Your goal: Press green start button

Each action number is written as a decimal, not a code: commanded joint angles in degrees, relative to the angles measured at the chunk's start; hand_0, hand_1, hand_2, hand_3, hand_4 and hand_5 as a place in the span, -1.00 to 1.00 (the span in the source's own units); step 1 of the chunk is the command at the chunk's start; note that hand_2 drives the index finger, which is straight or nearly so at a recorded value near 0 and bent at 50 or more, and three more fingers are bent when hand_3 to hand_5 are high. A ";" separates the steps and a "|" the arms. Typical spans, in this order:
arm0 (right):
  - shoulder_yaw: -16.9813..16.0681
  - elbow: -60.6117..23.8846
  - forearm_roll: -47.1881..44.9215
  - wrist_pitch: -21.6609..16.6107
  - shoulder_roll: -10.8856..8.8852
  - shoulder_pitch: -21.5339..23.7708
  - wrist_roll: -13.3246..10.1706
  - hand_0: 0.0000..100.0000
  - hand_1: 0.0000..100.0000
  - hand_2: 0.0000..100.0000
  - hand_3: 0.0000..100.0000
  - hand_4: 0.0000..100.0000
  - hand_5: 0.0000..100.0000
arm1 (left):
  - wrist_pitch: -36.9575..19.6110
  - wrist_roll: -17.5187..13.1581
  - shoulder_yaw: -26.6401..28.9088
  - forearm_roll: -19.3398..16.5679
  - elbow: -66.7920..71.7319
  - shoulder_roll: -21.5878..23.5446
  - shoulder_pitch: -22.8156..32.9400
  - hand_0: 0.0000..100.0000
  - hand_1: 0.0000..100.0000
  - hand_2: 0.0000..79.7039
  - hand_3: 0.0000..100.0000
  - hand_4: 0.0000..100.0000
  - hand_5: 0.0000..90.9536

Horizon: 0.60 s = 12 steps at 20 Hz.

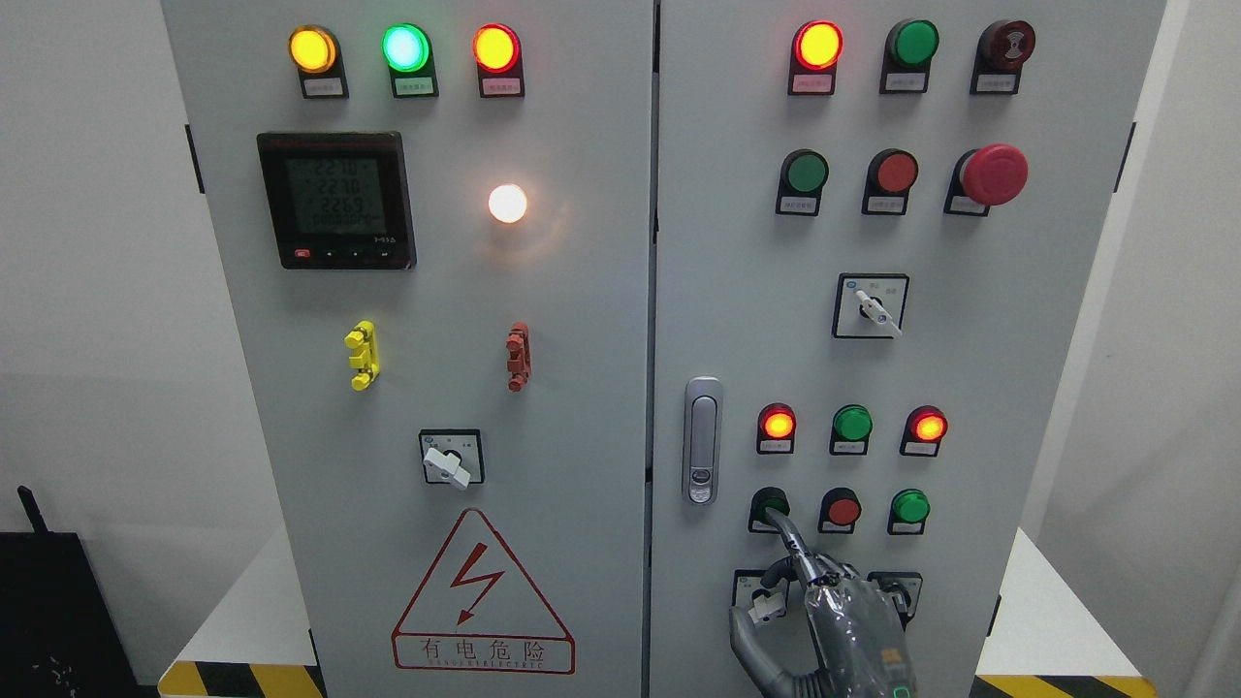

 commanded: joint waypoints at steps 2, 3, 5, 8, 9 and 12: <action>0.36 -1.56 -0.59 -0.12 0.09 0.47 0.04 0.07 -0.31 -1.00 0.14 0.10 -0.13 | -0.02 0.00 0.00 0.00 0.00 0.00 0.00 -0.76 0.11 -1.00 -1.00 -1.00 -1.00; 0.36 -2.00 -0.77 -0.21 0.09 0.64 0.04 0.07 -0.31 -1.00 0.14 0.10 -0.13 | -0.02 0.00 0.00 0.00 0.00 0.00 0.00 -0.76 0.11 -1.00 -1.00 -1.00 -1.00; 0.36 -2.62 -0.94 -0.39 0.09 1.00 0.04 0.09 -0.30 -1.00 0.14 0.10 -0.12 | -0.02 0.00 0.00 0.00 0.00 0.00 0.00 -0.76 0.11 -1.00 -1.00 -1.00 -1.00; 0.36 -4.11 -1.29 -0.56 0.09 2.05 0.13 0.13 -0.29 -1.00 0.16 0.10 -0.12 | -0.02 0.00 0.00 0.00 0.00 0.00 0.00 -0.76 0.11 -1.00 -1.00 -1.00 -1.00; 0.45 -4.55 -2.51 -0.56 0.09 2.49 0.22 0.15 -0.28 -1.00 0.16 0.11 -0.12 | -0.02 0.00 0.00 0.00 0.00 0.00 0.00 -0.76 0.11 -1.00 -1.00 -1.00 -1.00; 0.80 -6.48 -5.86 -0.56 0.01 4.07 0.66 0.20 -0.27 -1.00 0.16 0.11 -0.12 | -0.02 0.00 0.00 0.00 0.00 0.00 0.00 -0.76 0.11 -1.00 -1.00 -1.00 -1.00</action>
